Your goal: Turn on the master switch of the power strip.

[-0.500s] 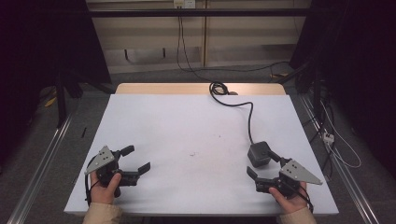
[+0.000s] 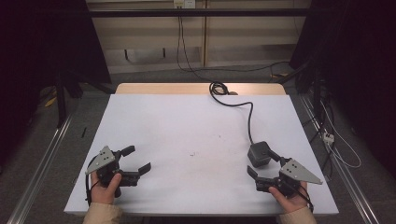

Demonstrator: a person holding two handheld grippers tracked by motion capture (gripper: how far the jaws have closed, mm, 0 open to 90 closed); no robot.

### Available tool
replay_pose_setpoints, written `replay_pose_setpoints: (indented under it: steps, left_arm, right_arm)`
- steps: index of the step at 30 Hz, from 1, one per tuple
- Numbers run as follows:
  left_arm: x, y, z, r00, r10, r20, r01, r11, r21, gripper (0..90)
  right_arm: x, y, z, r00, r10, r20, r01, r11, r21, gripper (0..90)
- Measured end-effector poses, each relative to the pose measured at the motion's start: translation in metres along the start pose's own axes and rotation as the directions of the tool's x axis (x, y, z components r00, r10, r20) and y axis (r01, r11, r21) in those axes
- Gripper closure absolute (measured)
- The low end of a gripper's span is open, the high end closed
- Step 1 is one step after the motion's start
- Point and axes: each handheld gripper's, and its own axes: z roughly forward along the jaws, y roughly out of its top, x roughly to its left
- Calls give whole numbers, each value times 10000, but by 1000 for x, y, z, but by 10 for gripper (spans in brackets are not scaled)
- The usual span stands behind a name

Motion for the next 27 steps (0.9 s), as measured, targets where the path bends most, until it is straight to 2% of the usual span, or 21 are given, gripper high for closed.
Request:
replay_pose_setpoints:
  steps: [17, 23, 27]
  left_arm:
    - [0, 0, -3, 10000, -40, -65, 39, 10000, -91, 32]
    - [0, 1, -3, 9999, -62, -117, 60, 9999, -118, 32]
    - [0, 1, -2, 10000, 0, -71, 0, 10000, -62, 32]
  right_arm:
    - [-2, 4, 0, 10000, -86, -4, 86, 10000, 14, 144]
    - [-3, 4, 0, 10000, -70, 2, 70, 10000, 57, 153]
    - [-4, 7, -2, 10000, 25, -37, -25, 10000, 89, 189]
